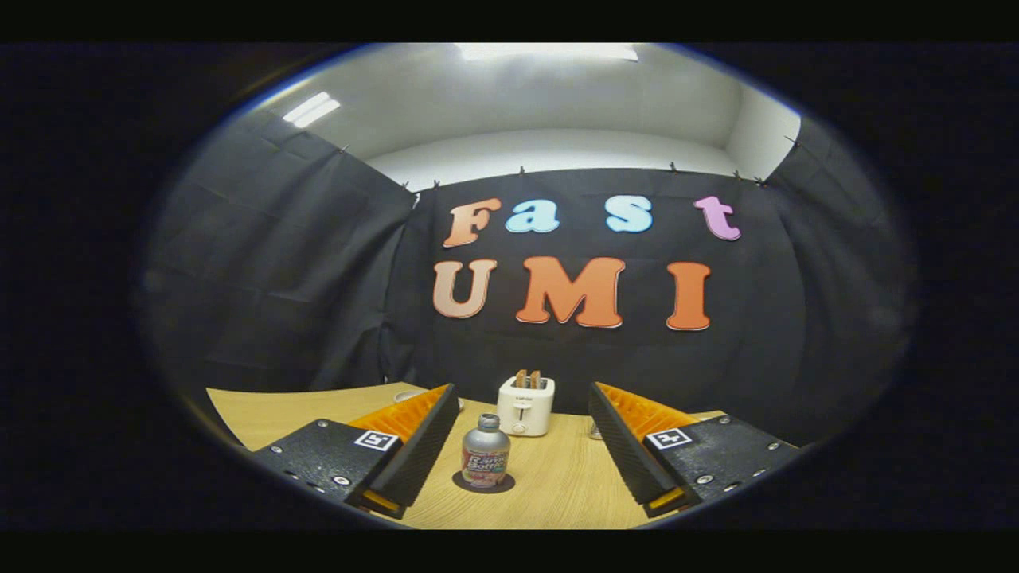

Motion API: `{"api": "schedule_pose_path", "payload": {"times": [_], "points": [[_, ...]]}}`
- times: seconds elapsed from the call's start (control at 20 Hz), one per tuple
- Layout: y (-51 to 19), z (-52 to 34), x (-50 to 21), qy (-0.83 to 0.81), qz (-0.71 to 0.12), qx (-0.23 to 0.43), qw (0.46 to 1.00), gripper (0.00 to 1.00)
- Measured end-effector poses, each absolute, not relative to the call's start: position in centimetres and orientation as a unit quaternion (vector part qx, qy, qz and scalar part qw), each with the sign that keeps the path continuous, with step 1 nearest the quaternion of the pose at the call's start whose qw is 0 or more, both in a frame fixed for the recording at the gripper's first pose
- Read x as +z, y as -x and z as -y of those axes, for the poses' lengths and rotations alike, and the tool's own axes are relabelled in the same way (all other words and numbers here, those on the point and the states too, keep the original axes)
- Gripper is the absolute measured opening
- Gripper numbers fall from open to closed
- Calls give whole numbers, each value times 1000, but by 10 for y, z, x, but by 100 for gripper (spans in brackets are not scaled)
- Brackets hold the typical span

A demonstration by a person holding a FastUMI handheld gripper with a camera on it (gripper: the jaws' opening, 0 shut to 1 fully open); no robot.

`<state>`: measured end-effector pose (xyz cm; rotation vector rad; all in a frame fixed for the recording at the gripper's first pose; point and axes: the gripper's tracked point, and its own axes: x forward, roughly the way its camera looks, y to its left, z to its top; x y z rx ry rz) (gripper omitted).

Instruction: Take the bottle from table, then pour the juice into the cup, finally place the bottle on the coaster

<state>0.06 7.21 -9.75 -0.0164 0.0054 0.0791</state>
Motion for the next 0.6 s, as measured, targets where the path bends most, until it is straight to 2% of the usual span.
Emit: {"api": "schedule_pose_path", "payload": {"times": [0.25, 0.6], "points": [[11, -37, -87, 12, 10, -14, 1000, 97], [23, -21, -88, 24, 15, -47, 998, 97]]}}
